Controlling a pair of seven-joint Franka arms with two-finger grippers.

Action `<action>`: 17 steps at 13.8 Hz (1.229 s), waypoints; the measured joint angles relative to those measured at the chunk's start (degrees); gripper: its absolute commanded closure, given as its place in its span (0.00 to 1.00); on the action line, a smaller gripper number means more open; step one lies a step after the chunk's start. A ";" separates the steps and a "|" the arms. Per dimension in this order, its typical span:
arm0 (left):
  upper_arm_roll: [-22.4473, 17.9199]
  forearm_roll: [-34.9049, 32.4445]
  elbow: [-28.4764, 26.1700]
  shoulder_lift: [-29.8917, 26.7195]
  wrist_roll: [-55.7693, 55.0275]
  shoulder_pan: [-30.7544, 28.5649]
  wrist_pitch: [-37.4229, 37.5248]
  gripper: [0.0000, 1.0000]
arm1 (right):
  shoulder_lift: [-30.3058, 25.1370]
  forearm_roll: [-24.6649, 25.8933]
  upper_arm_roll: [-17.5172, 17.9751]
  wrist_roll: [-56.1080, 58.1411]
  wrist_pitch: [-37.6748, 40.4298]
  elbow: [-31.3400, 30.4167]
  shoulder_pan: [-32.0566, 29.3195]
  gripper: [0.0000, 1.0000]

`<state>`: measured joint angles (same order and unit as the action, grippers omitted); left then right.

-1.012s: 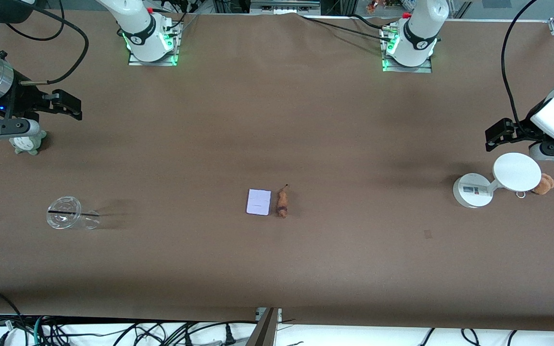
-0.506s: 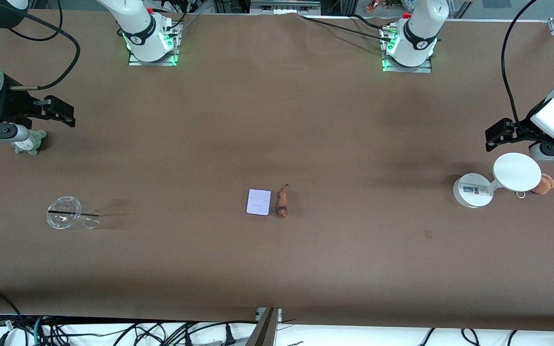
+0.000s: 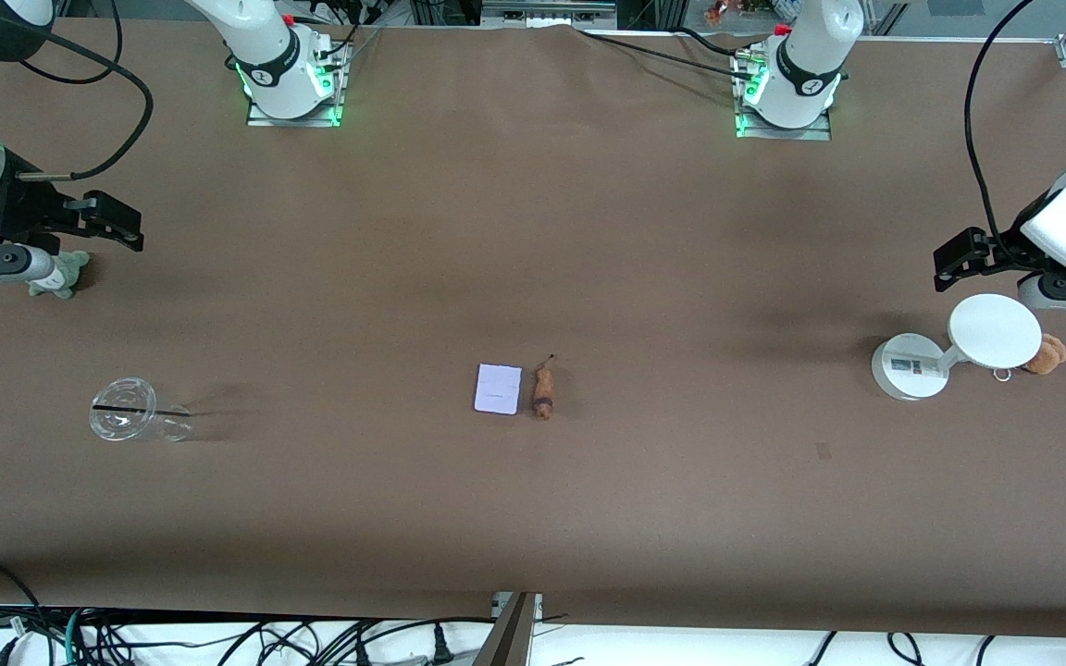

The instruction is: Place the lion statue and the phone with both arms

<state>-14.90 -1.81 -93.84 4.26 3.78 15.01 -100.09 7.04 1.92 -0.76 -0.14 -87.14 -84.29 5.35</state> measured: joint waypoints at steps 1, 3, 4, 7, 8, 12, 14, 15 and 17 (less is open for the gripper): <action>0.00 0.00 0.00 0.00 0.00 0.00 0.00 0.00 | 0.00 0.00 0.00 0.00 0.00 0.00 0.00 0.00; 0.00 0.00 0.00 0.00 0.00 0.00 0.00 0.00 | 0.00 0.00 0.00 0.00 0.00 0.01 0.01 0.00; 0.00 0.00 0.00 0.00 0.00 0.00 0.00 0.00 | 0.00 0.00 0.01 0.00 0.00 0.01 0.02 0.00; 0.00 0.00 0.00 0.00 0.00 0.04 0.00 0.00 | 0.00 0.00 0.02 0.00 0.00 0.01 0.02 0.00; 0.01 0.00 0.00 0.00 0.00 0.04 0.00 0.00 | 0.00 0.00 0.05 0.00 0.00 0.01 0.03 0.00; 0.10 0.00 0.00 0.07 0.00 0.16 0.00 0.00 | 0.00 -0.01 0.29 0.00 0.00 0.01 0.09 0.00; 0.10 0.00 0.00 0.11 0.00 0.14 0.03 0.00 | 0.00 -0.01 0.29 0.00 0.00 0.01 0.08 0.00; 0.07 0.00 -0.01 0.13 0.00 0.10 0.24 0.00 | 0.00 -0.01 0.29 0.00 0.00 0.01 0.09 0.00; 0.04 0.00 0.00 0.13 -0.05 0.07 0.71 0.00 | 0.00 -0.01 0.29 0.00 0.00 0.01 0.09 0.00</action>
<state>-14.86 -1.81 -93.85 4.39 3.73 15.08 -99.38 7.04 1.92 -0.47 -0.14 -87.13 -84.28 5.43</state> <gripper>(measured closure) 0.000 0.000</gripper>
